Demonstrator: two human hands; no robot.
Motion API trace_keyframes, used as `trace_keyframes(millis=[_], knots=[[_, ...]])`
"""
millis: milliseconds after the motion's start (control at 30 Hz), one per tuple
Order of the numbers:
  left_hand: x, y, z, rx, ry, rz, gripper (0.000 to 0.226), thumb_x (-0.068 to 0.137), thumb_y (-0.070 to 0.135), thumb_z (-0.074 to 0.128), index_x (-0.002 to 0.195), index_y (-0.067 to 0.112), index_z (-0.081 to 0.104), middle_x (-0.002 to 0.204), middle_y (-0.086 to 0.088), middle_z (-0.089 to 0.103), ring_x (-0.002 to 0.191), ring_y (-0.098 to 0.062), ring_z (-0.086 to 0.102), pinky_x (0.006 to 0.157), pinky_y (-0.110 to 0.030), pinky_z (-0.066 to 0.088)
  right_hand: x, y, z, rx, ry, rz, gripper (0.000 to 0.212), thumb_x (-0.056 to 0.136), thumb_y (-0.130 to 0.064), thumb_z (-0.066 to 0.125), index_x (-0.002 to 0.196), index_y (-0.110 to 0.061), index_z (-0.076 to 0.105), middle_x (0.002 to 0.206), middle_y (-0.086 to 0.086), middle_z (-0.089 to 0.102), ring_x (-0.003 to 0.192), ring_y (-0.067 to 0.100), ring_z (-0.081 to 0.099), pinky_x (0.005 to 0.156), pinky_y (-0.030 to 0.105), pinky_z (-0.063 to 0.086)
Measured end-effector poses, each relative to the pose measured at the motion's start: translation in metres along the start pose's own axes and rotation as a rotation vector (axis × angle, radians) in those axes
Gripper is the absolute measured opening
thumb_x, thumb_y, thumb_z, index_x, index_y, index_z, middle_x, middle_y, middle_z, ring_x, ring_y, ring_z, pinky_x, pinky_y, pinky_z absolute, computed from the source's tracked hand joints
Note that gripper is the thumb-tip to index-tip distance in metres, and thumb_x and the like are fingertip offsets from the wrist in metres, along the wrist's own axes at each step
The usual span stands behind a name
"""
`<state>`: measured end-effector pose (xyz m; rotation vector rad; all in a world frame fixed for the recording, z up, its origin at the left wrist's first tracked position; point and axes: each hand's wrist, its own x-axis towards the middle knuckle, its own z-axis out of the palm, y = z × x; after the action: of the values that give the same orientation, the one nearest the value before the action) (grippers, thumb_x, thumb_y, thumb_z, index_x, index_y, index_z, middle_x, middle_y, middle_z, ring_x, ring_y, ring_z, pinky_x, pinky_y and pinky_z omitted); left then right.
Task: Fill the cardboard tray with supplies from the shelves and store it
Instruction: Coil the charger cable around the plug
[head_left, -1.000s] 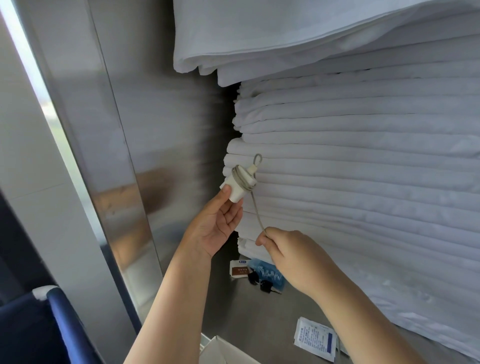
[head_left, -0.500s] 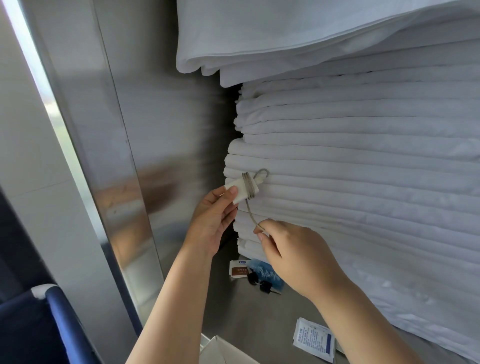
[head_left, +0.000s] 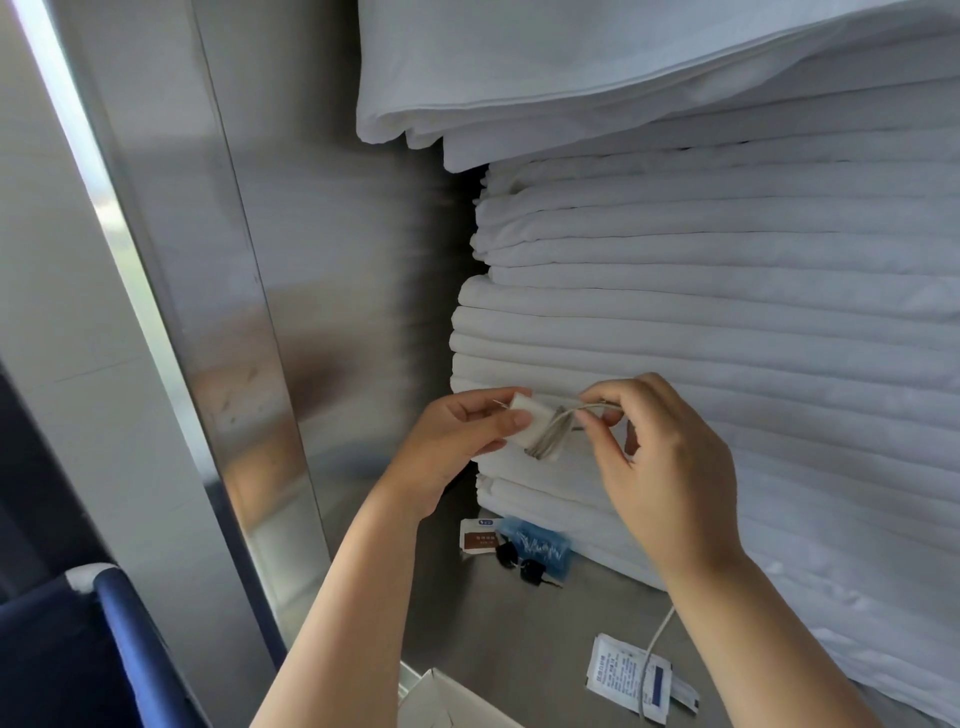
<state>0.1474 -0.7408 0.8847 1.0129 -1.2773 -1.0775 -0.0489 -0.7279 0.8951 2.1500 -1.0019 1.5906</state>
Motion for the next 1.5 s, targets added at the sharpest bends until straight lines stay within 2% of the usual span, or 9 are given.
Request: trace_keyframes(millis=[200,500,767,933,1067,1167,1300,1433,1500], knots=[[-0.002,-0.001,0.001,0.012,-0.133,0.008,0.030,0.080,0.029,0.070,0.109,0.025,0.073,0.112,-0.002,0.071,0.108,-0.016,0.065,0.091,-0.027,0.051,0.000,0.010,-0.002,0.100,-0.079,0.118,0.012,0.086,-0.013,0.066,0.098,-0.015,0.068,0.089,-0.006,0.061,0.059,0.010,0.053,0.051,0.023,0.046],[-0.005,0.001,0.000,-0.115,-0.242,0.033,0.032,0.080,0.034,0.066,0.107,0.019,0.074,0.108,-0.002,0.071,0.104,-0.013,0.064,0.083,-0.021,0.049,0.000,0.020,0.001,0.412,-0.123,0.395,0.010,0.087,-0.016,0.066,0.090,-0.026,0.067,0.089,-0.015,0.063,0.079,0.002,0.059,0.063,0.008,0.042],[-0.007,0.002,-0.003,-0.349,-0.321,0.065,0.041,0.072,0.038,0.080,0.105,0.015,0.071,0.098,-0.001,0.070,0.088,-0.011,0.064,0.075,-0.022,0.051,-0.004,0.027,0.006,0.618,-0.205,0.617,0.011,0.088,-0.016,0.065,0.084,-0.026,0.067,0.074,-0.007,0.067,0.063,0.001,0.060,0.059,0.016,0.041],[-0.006,0.001,-0.003,-0.423,-0.374,0.064,0.041,0.071,0.034,0.081,0.103,0.013,0.066,0.098,-0.004,0.066,0.091,-0.016,0.062,0.079,-0.027,0.051,-0.006,0.023,0.012,0.601,-0.280,0.599,0.007,0.087,-0.019,0.063,0.084,-0.024,0.067,0.073,-0.012,0.067,0.064,0.001,0.061,0.060,0.021,0.046],[-0.005,0.000,-0.005,-0.497,-0.333,0.049,0.061,0.064,0.033,0.086,0.114,0.010,0.060,0.112,-0.008,0.067,0.101,-0.023,0.064,0.087,-0.036,0.053,-0.009,0.019,0.016,0.586,-0.300,0.578,0.007,0.088,-0.023,0.063,0.082,-0.027,0.065,0.072,-0.014,0.067,0.063,0.001,0.062,0.058,0.016,0.044],[-0.005,0.000,-0.004,-0.559,-0.282,0.030,0.071,0.059,0.033,0.090,0.119,0.012,0.058,0.111,-0.007,0.067,0.098,-0.021,0.066,0.085,-0.034,0.054,-0.011,0.015,0.019,0.590,-0.316,0.567,0.009,0.088,-0.023,0.063,0.081,-0.029,0.064,0.077,-0.017,0.067,0.064,0.002,0.064,0.057,0.016,0.043],[-0.004,0.000,-0.004,-0.573,-0.227,0.041,0.058,0.055,0.034,0.091,0.108,0.020,0.071,0.105,-0.003,0.071,0.092,-0.015,0.068,0.082,-0.031,0.055,-0.014,0.007,0.023,0.508,-0.311,0.452,0.010,0.087,-0.023,0.064,0.082,-0.032,0.063,0.075,-0.020,0.064,0.065,0.000,0.062,0.055,0.008,0.041],[-0.002,0.000,-0.004,-0.610,-0.106,0.037,0.058,0.050,0.032,0.093,0.101,0.017,0.070,0.095,-0.002,0.071,0.081,-0.012,0.069,0.080,-0.030,0.056,-0.016,0.002,0.025,0.356,-0.363,0.282,0.016,0.087,-0.024,0.065,0.102,-0.028,0.065,0.079,-0.023,0.058,0.068,-0.001,0.059,0.058,0.007,0.042],[-0.002,-0.001,-0.005,-0.639,-0.048,0.033,0.052,0.061,0.029,0.087,0.105,0.015,0.063,0.098,-0.004,0.070,0.083,-0.012,0.069,0.081,-0.028,0.057,-0.018,0.000,0.026,0.302,-0.425,0.221,0.026,0.087,-0.025,0.064,0.113,-0.030,0.062,0.084,-0.021,0.058,0.068,0.000,0.057,0.059,0.008,0.043]])
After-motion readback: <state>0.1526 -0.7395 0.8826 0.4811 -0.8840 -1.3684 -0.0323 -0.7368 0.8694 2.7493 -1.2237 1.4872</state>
